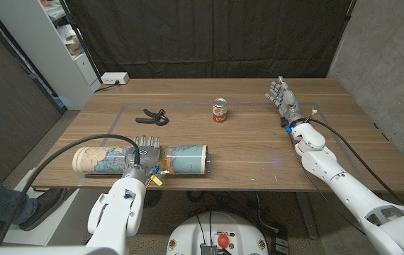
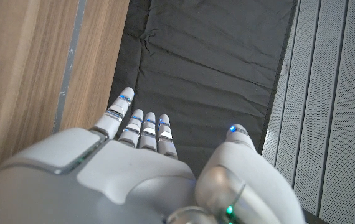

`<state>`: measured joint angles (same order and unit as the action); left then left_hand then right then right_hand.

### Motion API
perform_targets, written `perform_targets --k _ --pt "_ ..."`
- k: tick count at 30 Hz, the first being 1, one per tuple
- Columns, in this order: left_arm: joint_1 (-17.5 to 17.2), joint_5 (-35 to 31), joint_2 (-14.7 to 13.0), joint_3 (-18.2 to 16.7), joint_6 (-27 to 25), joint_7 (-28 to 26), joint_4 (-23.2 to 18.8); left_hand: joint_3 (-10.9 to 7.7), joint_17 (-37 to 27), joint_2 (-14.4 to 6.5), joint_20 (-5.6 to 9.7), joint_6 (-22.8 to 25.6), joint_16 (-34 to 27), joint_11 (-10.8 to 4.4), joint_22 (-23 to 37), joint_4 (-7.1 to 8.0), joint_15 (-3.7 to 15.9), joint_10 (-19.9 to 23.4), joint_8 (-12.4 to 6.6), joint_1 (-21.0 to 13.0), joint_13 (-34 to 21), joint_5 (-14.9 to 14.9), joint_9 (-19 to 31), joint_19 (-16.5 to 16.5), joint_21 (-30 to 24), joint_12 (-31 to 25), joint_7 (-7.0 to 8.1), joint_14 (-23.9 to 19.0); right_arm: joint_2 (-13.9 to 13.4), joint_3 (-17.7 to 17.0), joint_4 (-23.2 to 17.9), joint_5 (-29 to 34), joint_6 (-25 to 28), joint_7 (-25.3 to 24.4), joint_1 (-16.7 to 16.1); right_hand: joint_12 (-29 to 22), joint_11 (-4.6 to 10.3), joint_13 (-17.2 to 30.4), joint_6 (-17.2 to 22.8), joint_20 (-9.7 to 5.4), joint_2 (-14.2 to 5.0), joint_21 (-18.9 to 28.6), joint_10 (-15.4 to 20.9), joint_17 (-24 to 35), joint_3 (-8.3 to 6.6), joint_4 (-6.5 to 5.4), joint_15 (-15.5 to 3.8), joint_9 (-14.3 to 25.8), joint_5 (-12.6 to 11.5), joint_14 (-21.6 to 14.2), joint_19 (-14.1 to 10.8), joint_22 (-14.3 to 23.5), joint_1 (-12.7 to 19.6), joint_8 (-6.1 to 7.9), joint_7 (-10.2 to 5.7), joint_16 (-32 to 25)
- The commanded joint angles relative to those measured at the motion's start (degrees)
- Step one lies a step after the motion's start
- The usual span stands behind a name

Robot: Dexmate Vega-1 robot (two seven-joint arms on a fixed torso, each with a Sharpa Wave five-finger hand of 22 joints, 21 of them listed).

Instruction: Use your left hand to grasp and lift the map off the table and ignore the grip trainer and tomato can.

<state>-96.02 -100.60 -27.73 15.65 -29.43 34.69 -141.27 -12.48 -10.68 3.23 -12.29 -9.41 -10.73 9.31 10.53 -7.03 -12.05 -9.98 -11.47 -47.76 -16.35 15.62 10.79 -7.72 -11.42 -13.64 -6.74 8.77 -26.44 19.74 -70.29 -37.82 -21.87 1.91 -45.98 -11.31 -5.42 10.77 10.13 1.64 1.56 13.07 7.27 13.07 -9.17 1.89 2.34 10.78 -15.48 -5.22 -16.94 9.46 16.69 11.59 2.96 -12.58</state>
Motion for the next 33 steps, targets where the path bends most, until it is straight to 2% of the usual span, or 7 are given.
perform_targets --k 1,19,33 --pt "1.53 2.56 -0.27 0.2 -0.6 -0.38 1.15 0.32 -0.13 -0.64 -0.14 -2.26 -0.28 -0.25 0.22 0.07 -0.26 -1.29 -0.09 0.04 -0.15 -0.09 0.34 -0.32 -0.07 -0.29 -4.72 0.53 -0.53 -0.27 -0.2 0.0 0.23 -0.28 -0.29 -0.18 -0.06 0.32 0.15 0.34 -0.51 -0.2 0.39 0.05 0.26 -0.03 0.0 0.27 -0.21 -0.57 -0.4 0.31 0.15 -0.18 -0.1 -0.09" --pt "2.62 10.76 -3.3 -0.72 -2.59 -2.0 2.06 0.35 -0.14 -1.17 -0.13 -2.03 -0.35 -0.18 0.23 0.21 -0.25 -0.96 -0.22 0.0 -0.17 -0.53 0.37 -0.25 -0.13 -0.5 -4.8 0.42 -1.44 -0.3 -2.46 0.75 1.36 -2.16 -1.57 -0.17 -0.09 0.32 0.12 0.47 -0.56 -0.48 0.43 0.03 0.33 0.03 0.04 0.27 -0.23 -0.63 -0.44 0.32 0.17 -0.19 -0.15 -0.07" --pt "3.13 17.53 -6.38 -1.05 -5.11 -5.21 3.41 0.36 -0.15 -1.54 -0.14 -1.92 -0.41 -0.28 0.25 0.26 -0.23 -1.09 -0.27 -0.06 -0.18 -0.88 0.39 -0.17 -0.18 -0.5 -4.82 0.29 -1.97 -0.09 -4.72 1.88 2.45 -4.43 -2.65 -0.18 -0.14 0.33 0.14 0.42 -0.61 -0.63 0.5 0.03 0.39 0.06 0.09 0.27 -0.23 -0.6 -0.59 0.33 0.16 -0.19 -0.15 -0.04"
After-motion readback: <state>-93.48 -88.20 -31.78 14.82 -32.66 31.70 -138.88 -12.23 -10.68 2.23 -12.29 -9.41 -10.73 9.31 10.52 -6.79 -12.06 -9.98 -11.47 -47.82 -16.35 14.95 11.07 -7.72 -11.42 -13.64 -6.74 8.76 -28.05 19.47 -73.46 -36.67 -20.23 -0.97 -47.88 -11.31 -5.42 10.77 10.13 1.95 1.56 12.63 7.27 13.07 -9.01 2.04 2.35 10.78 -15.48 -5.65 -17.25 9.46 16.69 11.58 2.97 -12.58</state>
